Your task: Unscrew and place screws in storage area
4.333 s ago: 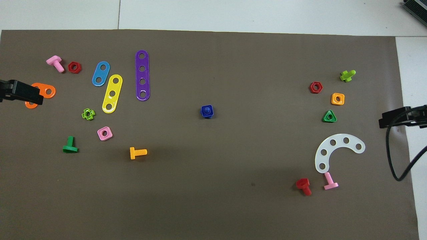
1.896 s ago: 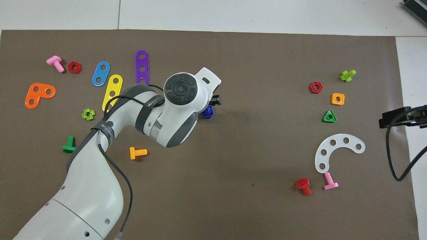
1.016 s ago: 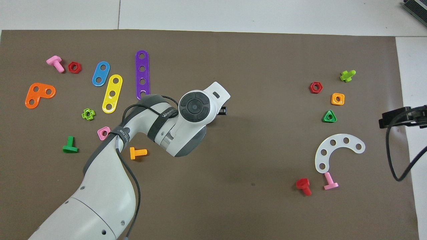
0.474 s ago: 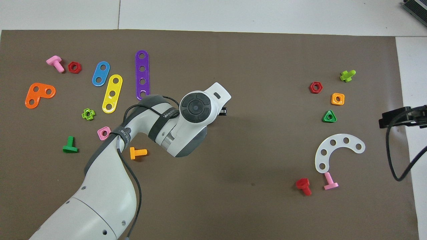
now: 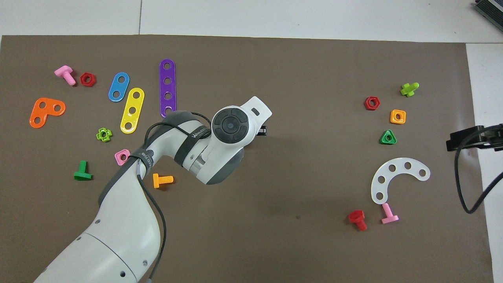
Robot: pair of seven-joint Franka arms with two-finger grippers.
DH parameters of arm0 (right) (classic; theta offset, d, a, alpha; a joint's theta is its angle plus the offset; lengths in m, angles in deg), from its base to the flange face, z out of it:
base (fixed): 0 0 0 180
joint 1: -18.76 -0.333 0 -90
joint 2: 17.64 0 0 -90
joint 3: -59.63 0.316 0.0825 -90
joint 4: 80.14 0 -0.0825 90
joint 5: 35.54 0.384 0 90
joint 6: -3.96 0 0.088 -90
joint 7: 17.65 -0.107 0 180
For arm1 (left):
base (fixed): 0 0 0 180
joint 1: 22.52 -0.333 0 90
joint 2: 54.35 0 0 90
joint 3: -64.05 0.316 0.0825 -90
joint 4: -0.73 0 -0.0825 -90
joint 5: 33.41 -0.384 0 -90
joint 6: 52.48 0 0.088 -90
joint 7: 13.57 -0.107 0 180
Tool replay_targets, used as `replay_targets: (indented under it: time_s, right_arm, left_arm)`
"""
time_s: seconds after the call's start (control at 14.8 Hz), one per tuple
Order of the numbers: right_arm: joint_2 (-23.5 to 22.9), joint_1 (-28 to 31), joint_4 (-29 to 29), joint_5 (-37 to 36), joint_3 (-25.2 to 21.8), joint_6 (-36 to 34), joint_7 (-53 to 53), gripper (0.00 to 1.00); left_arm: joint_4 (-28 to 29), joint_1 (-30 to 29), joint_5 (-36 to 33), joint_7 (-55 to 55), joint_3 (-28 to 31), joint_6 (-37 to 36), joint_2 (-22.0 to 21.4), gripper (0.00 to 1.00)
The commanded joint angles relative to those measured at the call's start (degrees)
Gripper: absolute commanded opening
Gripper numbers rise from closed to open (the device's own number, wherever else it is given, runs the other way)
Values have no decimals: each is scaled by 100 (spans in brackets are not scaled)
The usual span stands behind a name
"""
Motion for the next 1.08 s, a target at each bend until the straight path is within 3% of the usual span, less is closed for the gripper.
replay_targets:
  time_s: [0.0,0.27,0.54,0.81,1.02]
  right_arm:
    - [144,32,134,66,32,-36,-81,100]
    - [144,32,134,66,32,-36,-81,100]
    - [144,32,134,66,32,-36,-72,100]
    - [144,58,126,66,32,-28,-81,100]
    - [249,24,247,83,32,25,-72,100]
  left_arm:
    - [-562,80,57,53,80,-615,150,10]
    - [-1449,19,243,53,71,-1468,370,10]
    - [-2022,-323,559,10,115,-2066,318,10]
    - [-1901,-973,769,-357,36,-2322,-111,10]
    - [-1304,-1465,832,-1324,45,-2427,-428,10]
